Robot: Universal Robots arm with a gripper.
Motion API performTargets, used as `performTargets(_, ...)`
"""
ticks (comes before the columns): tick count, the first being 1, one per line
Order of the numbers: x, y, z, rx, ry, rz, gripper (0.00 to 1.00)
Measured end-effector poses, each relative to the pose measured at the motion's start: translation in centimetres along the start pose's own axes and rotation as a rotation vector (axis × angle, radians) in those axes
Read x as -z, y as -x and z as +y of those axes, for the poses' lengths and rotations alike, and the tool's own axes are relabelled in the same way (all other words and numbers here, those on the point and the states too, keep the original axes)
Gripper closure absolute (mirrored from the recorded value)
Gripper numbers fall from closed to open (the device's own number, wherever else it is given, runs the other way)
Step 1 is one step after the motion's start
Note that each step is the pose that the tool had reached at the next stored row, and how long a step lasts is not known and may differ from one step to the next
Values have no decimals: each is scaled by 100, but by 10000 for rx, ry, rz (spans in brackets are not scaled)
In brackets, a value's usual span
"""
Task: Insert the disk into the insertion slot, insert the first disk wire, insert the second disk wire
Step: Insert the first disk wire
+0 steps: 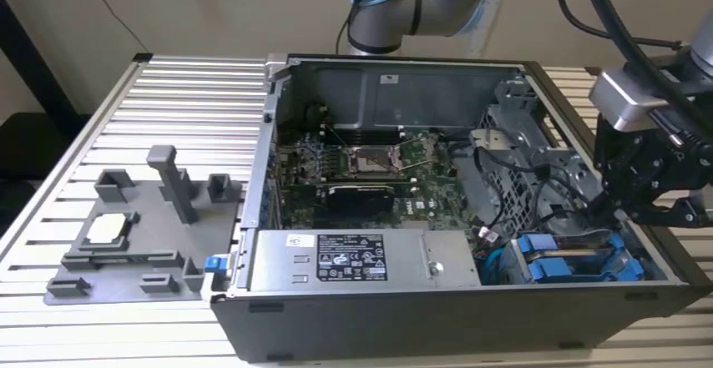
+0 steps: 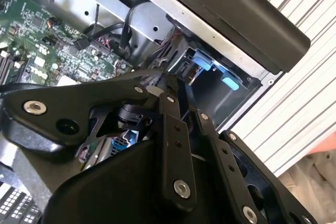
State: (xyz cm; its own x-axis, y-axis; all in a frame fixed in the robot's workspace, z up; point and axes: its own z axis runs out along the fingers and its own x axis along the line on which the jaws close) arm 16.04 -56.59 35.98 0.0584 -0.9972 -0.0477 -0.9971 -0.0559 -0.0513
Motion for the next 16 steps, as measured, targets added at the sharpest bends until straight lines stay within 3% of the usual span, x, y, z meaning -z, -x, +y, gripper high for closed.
performTargets(6,-35,-2,-5,-15,24,-1,81)
performTargets(10,-56,-3,-13,-23,173,-6,81)
performTargets(16,-85,-11,-22,-23,175,-6,81)
